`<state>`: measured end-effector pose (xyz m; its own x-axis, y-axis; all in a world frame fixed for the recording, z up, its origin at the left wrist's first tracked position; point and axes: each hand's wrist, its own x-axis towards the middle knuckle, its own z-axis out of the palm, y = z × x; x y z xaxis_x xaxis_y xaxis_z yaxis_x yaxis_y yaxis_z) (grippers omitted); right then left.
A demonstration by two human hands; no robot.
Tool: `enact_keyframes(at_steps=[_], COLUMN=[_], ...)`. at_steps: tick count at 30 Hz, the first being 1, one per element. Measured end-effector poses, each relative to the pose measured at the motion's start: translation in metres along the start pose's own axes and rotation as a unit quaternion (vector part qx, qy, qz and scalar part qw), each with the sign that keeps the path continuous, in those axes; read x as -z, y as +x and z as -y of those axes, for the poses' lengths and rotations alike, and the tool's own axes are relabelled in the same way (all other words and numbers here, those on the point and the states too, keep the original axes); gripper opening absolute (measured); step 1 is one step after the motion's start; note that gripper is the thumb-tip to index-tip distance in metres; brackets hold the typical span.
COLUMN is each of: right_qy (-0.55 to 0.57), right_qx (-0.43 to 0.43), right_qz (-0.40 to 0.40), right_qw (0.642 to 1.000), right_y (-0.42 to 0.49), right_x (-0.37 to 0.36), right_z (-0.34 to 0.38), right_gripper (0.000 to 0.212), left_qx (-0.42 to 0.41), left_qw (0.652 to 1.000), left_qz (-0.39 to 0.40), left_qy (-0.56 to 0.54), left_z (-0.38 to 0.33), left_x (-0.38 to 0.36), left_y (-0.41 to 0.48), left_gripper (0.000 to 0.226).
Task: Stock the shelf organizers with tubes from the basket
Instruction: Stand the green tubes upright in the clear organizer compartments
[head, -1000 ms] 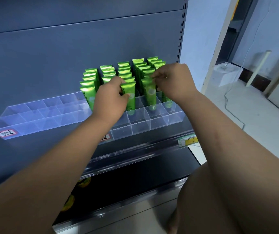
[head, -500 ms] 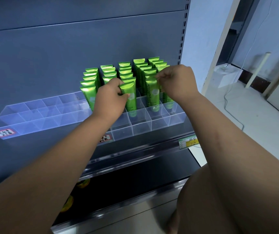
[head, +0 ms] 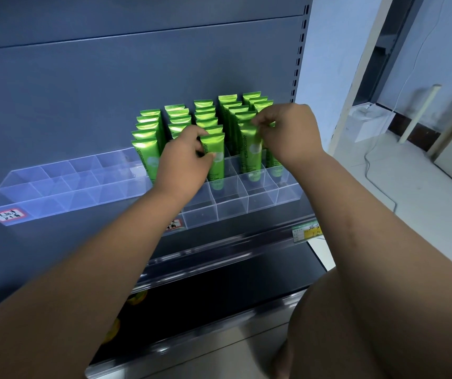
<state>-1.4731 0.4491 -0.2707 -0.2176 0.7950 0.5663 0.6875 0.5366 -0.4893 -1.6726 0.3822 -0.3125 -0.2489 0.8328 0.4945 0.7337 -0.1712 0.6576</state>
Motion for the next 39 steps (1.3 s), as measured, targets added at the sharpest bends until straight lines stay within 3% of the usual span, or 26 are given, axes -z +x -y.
enact_keyframes(at_steps=[13, 18, 26, 31, 34, 39], right_qy=[-0.012, -0.088, -0.143, -0.057, 0.016, 0.104], right_qx=[-0.008, 0.028, 0.066, 0.102, 0.137, 0.171], right_qz=[0.036, 0.006, -0.047, -0.054, -0.018, 0.092], right_qw=[0.999, 0.996, 0.986, 0.992, 0.990, 0.976], right_y=[-0.002, -0.005, -0.029, -0.056, -0.074, -0.106], right_x=[-0.001, 0.000, -0.001, -0.008, -0.019, -0.041], right_z=[0.004, 0.012, 0.057, 0.092, 0.120, 0.195], right_gripper=[0.034, 0.039, 0.019, 0.032, 0.042, 0.052], left_qx=[0.027, 0.044, 0.043, 0.013, 0.017, 0.114], left_qw=[1.000, 0.999, 0.995, 0.981, 0.956, 0.914], left_qz=[0.010, 0.002, -0.044, -0.077, -0.091, -0.132], left_qy=[-0.003, 0.008, 0.074, 0.177, 0.278, 0.365], left_z=[-0.003, -0.006, -0.026, -0.034, -0.019, 0.004], left_x=[0.004, 0.003, 0.014, 0.045, 0.076, 0.149], left_y=[-0.007, -0.009, -0.023, -0.062, -0.092, -0.156], left_gripper=[0.039, 0.042, 0.038, 0.030, 0.048, 0.069])
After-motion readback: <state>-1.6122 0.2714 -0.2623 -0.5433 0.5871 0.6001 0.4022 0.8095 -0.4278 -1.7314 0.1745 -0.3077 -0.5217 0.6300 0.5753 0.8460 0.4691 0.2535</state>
